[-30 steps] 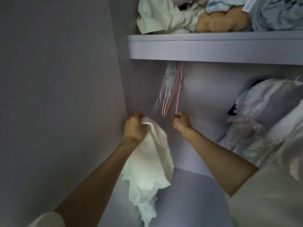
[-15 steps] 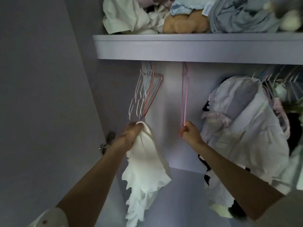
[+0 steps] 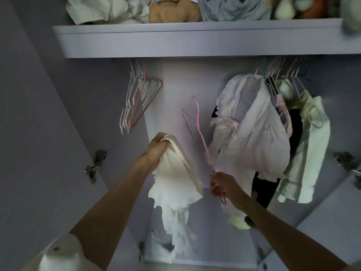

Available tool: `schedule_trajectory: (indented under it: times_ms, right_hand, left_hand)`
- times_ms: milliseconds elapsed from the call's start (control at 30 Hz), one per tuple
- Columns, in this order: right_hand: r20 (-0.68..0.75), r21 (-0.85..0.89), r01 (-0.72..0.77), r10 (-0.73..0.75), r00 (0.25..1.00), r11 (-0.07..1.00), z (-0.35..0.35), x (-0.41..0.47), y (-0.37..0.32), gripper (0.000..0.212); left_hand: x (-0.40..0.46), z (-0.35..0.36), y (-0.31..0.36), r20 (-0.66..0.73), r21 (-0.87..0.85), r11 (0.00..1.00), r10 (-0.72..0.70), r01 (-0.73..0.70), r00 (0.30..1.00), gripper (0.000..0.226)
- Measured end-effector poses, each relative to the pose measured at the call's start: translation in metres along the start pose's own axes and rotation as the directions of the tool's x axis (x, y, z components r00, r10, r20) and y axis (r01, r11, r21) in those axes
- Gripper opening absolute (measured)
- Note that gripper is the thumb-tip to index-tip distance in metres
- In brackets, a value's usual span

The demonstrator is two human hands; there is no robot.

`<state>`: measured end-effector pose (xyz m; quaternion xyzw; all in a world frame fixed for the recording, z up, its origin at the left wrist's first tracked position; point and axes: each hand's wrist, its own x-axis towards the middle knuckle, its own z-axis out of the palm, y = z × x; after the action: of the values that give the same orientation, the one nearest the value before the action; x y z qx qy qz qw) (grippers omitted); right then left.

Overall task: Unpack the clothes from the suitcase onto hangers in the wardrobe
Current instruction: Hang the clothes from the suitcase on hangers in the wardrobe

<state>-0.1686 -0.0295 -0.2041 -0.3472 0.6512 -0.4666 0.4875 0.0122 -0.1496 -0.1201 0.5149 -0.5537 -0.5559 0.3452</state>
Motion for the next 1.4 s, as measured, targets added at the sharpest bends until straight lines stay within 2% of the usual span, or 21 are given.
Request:
schedule_trajectory:
  times_ms: [67,133,233,367,433,500,533,600,667,733,833,967,1133,1233,1300,1333,1367,1400]
  right_hand:
    - [0.003,-0.068,-0.048,0.048,0.999,0.997,-0.003,0.003,-0.005,0.034]
    - [-0.121,-0.23,-0.001,-0.027,0.992,0.973,-0.002,0.007,-0.006,0.038]
    - [-0.249,-0.412,0.021,-0.135,0.959,0.911,-0.004,0.008,0.007,0.037]
    - [-0.186,-0.582,0.005,-0.139,0.973,0.813,-0.012,0.005,0.029,0.032]
    - [-0.132,-0.612,-0.005,-0.095,0.987,0.791,-0.015,0.006,0.034,0.027]
    - [-0.082,-0.542,-0.018,-0.032,0.996,0.84,-0.012,0.003,0.035,0.037]
    - [-0.062,-0.452,-0.02,-0.009,0.998,0.892,-0.009,0.002,0.035,0.035]
    - [-0.039,-0.125,-0.03,0.025,0.999,0.992,-0.005,-0.003,0.028,0.028]
    - [0.033,0.244,-0.007,-0.002,0.999,0.97,-0.004,-0.006,0.015,0.022]
    - [0.138,0.424,-0.01,-0.054,0.989,0.905,-0.004,-0.011,0.001,0.023]
    - [0.271,0.404,0.005,-0.125,0.954,0.915,0.001,-0.02,-0.011,0.026]
    - [0.383,0.39,-0.015,-0.147,0.912,0.92,0.006,-0.03,-0.013,0.029]
    - [0.453,0.407,-0.063,-0.142,0.88,0.911,-0.002,-0.038,-0.019,0.032]
    - [0.501,0.374,-0.055,-0.152,0.852,0.926,-0.004,-0.04,-0.025,0.031]
    - [0.536,0.319,-0.028,-0.156,0.83,0.947,-0.004,-0.041,-0.03,0.031]
    - [0.546,0.293,-0.018,-0.152,0.824,0.956,-0.003,-0.042,-0.033,0.031]
    - [0.547,0.269,-0.006,-0.148,0.824,0.963,-0.002,-0.042,-0.036,0.032]
    - [0.539,0.253,0.005,-0.145,0.83,0.967,-0.002,-0.042,-0.038,0.032]
  left_hand:
    - [-0.003,0.004,-0.002,0.01,-0.02,0.998,-0.064,0.064,0.998,0.007]
    - [-0.011,0.006,-0.002,-0.023,-0.111,0.987,-0.123,0.12,0.992,0.019]
    - [-0.016,0.007,0.0,0.082,-0.34,0.915,-0.201,0.217,0.976,0.029]
    - [-0.018,0.006,0.019,0.155,-0.473,0.857,-0.148,0.205,0.977,0.033]
    - [-0.017,0.006,0.032,0.187,-0.534,0.83,-0.071,0.163,0.98,0.035]
    - [-0.017,0.005,0.043,0.188,-0.605,0.789,0.017,0.102,0.982,0.032]
    - [-0.016,0.005,0.047,0.191,-0.626,0.775,0.042,0.089,0.981,0.03]
    - [-0.014,0.007,0.05,0.209,-0.622,0.779,0.066,0.08,0.976,0.028]
    - [-0.015,0.01,0.049,0.196,-0.608,0.79,0.055,0.077,0.979,0.028]
    - [-0.014,0.011,0.043,0.176,-0.616,0.781,0.014,0.099,0.984,0.031]
    - [-0.012,0.012,0.033,0.161,-0.655,0.746,-0.017,0.12,0.987,0.036]
    - [-0.012,0.018,0.024,0.15,-0.633,0.768,-0.006,0.101,0.989,0.033]
    - [-0.009,0.016,0.008,0.138,-0.756,0.642,-0.028,0.124,0.99,0.027]
    - [-0.006,0.02,0.0,0.108,-0.831,0.545,-0.044,0.114,0.993,0.031]
    - [-0.011,0.032,-0.005,0.095,-0.801,0.592,-0.026,0.092,0.995,0.03]
    - [-0.013,0.039,-0.01,0.097,-0.757,0.647,-0.024,0.089,0.995,0.031]
    - [-0.014,0.045,-0.014,0.109,-0.682,0.725,-0.031,0.098,0.994,0.035]
    - [-0.014,0.051,-0.021,0.108,-0.509,0.857,-0.026,0.078,0.994,0.038]
